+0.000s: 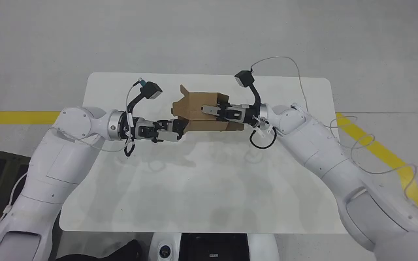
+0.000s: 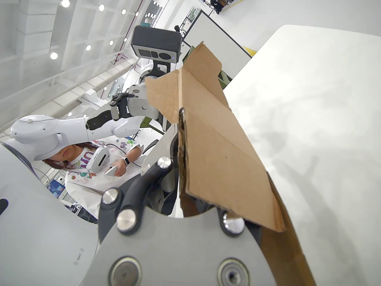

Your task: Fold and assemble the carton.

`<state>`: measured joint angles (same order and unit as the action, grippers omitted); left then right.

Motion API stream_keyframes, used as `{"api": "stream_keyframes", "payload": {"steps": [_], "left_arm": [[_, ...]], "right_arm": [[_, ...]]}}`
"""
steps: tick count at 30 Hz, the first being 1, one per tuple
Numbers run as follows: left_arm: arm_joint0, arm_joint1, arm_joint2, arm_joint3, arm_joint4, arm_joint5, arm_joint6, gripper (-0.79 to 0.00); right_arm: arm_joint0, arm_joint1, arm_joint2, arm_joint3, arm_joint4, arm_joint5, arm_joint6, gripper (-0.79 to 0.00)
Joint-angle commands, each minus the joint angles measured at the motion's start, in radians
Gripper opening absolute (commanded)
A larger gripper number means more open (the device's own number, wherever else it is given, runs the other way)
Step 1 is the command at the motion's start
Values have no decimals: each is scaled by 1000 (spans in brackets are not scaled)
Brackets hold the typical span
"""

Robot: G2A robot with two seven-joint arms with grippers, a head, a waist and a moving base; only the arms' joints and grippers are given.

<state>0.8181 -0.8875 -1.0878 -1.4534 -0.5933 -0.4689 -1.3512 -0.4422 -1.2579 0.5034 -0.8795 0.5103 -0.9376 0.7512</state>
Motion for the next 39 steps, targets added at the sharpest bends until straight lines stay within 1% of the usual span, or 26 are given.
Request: {"api": "stream_keyframes", "payload": {"steps": [1,6,19,39], "left_arm": [[3,0,0,-4,0,1,-1,0],[9,-1,2,-13,1,5,-5,0],[14,-3,7,-16,14,5,-5,0],[12,-4,-10,-11,21,-3,3,0]], "right_arm": [[-1,-4,7,-1,-12,0,-13,-785],[-4,-18,22,-4,-46,5,-41,-785],[-15,-46,53,-25,-95,7,-51,-785],[-59,-69,99,-57,-113,25,-5,-785]]}}
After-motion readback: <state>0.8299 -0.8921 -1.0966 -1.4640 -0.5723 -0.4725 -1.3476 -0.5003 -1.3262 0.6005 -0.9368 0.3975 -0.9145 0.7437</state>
